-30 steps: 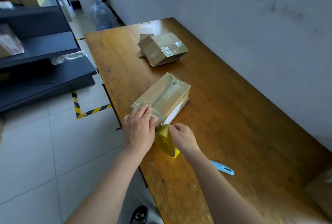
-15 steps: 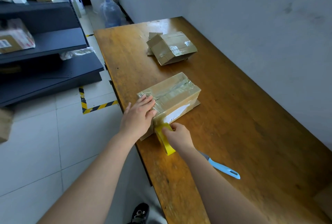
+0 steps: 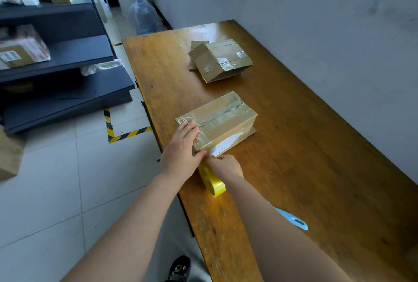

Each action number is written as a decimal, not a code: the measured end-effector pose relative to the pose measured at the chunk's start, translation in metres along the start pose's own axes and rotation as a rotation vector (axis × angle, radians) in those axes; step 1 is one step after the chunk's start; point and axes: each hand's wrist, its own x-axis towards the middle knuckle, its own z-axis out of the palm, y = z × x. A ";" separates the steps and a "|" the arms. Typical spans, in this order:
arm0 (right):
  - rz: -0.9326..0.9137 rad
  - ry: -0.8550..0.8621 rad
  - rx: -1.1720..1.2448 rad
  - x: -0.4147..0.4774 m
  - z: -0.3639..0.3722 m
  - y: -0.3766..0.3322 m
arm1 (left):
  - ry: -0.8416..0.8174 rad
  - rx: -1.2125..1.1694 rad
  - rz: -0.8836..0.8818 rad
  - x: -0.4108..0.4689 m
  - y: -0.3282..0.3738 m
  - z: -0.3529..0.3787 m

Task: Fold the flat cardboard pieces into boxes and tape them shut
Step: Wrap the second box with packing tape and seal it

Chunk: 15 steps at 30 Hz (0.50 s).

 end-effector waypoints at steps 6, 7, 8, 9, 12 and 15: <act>-0.150 -0.116 0.211 -0.013 -0.005 0.022 | -0.035 0.053 0.044 0.007 -0.003 0.001; -0.156 -0.136 0.256 -0.015 -0.005 0.025 | -0.062 0.056 0.050 0.009 -0.005 -0.001; -0.159 -0.161 0.314 -0.016 -0.005 0.026 | -0.082 0.068 0.057 0.011 -0.006 -0.003; -0.164 -0.187 0.371 -0.017 -0.004 0.026 | -0.082 0.088 0.060 0.011 -0.006 -0.004; -0.175 -0.201 0.423 -0.021 0.003 0.024 | 0.034 0.011 -0.052 0.001 -0.001 -0.002; -0.198 -0.140 0.391 -0.021 0.005 0.027 | 0.167 -0.319 -0.374 -0.022 0.005 0.009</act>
